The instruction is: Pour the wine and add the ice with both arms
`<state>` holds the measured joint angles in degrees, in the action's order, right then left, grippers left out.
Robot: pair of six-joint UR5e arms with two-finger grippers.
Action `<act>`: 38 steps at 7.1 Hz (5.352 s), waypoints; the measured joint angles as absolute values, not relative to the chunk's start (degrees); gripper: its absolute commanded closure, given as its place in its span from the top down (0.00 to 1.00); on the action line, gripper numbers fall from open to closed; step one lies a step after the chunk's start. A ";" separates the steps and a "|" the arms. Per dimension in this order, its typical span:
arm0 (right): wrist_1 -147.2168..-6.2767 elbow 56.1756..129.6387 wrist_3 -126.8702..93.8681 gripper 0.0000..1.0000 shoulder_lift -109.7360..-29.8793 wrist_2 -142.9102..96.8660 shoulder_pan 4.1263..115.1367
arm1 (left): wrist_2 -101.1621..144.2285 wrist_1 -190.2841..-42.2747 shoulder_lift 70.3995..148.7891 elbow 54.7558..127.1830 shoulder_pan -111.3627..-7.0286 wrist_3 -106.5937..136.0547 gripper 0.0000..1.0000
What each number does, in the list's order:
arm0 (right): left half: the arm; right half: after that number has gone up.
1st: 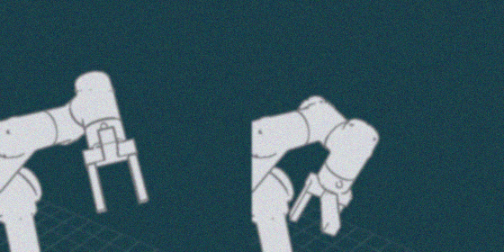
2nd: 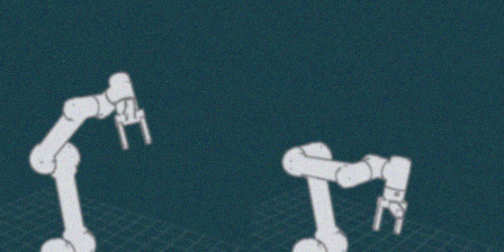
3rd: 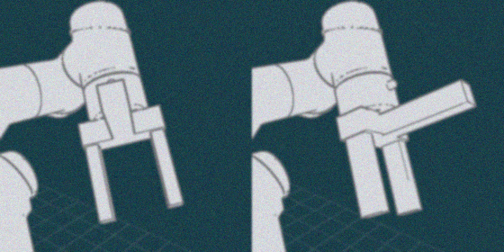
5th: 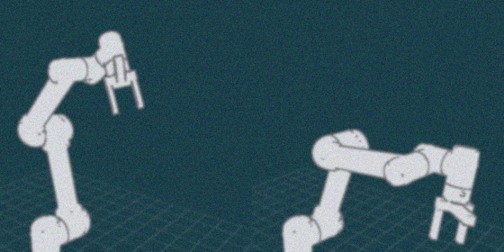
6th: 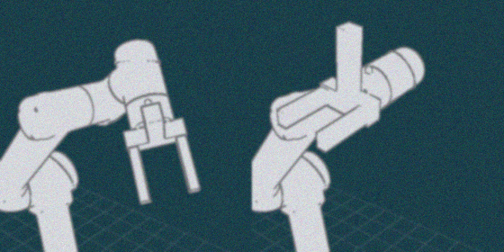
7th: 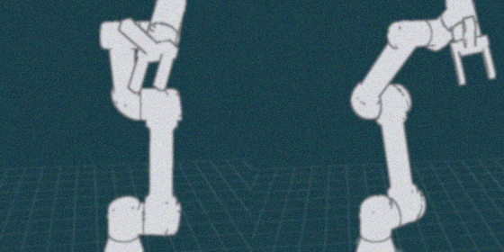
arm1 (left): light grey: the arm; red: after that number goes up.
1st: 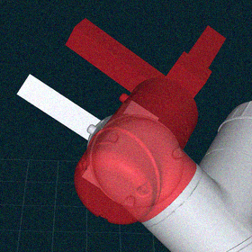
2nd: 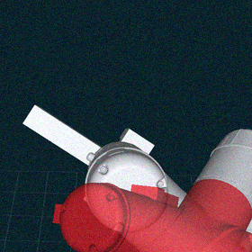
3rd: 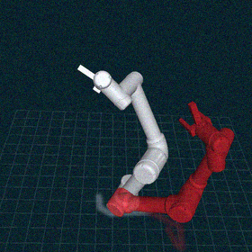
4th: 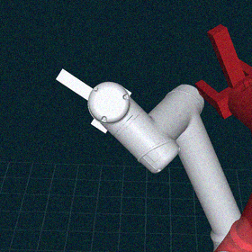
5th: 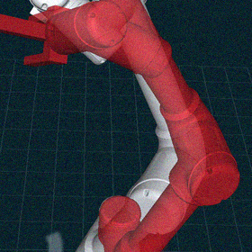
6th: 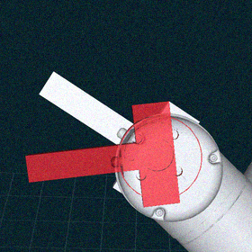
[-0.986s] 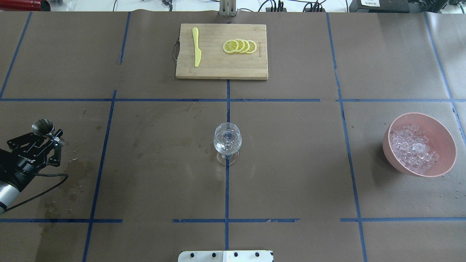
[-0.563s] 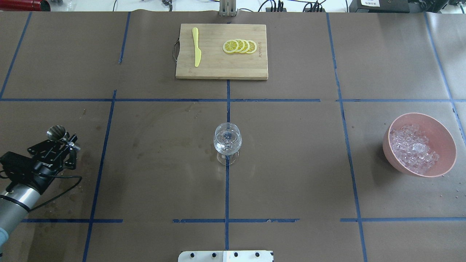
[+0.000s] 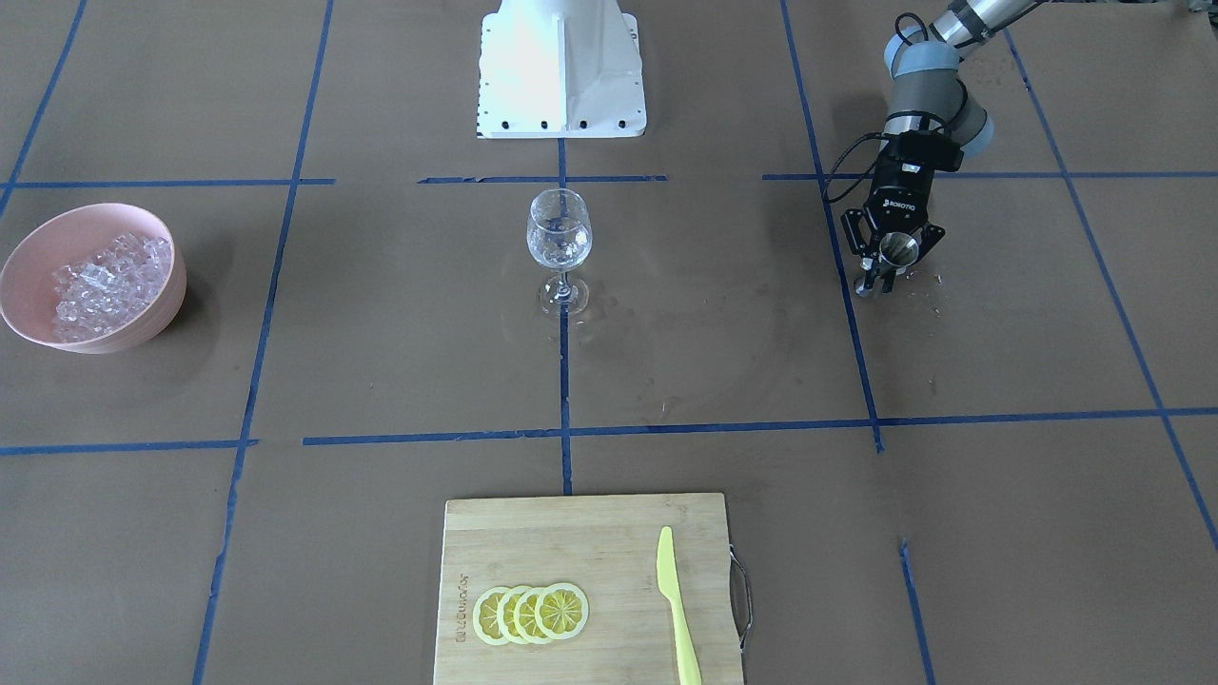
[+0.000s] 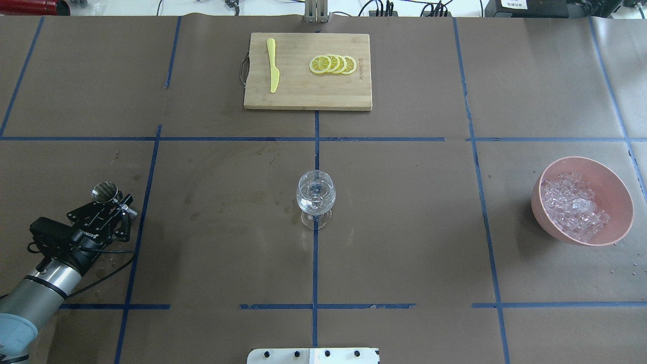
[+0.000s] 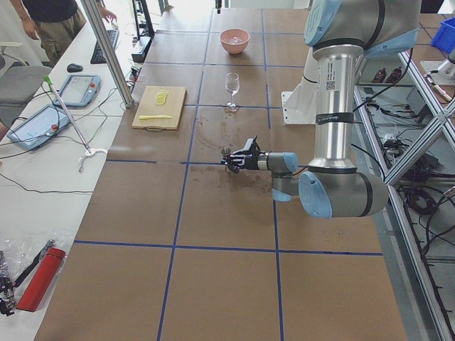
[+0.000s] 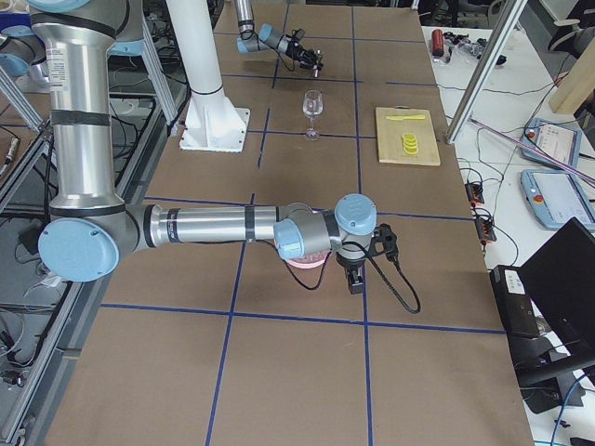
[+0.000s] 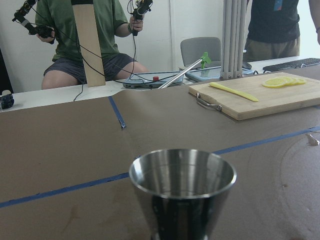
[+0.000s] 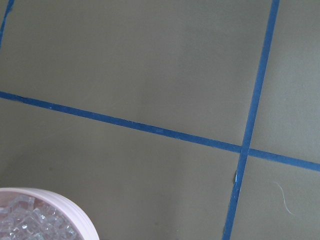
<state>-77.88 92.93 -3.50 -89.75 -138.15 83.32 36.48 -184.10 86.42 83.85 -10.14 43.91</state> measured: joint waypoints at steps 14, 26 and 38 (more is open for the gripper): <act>-77.87 92.93 -3.52 1.00 -89.82 -138.16 83.32 | 37.05 -183.84 84.80 83.55 -10.10 47.96 1.00; -77.85 106.38 -19.50 1.00 -94.19 -139.55 79.74 | 90.24 -179.90 61.22 96.17 -37.99 39.21 1.00; -69.44 109.27 -57.65 0.73 -101.82 -122.44 53.55 | 125.70 -167.58 65.99 93.65 -70.31 31.47 1.00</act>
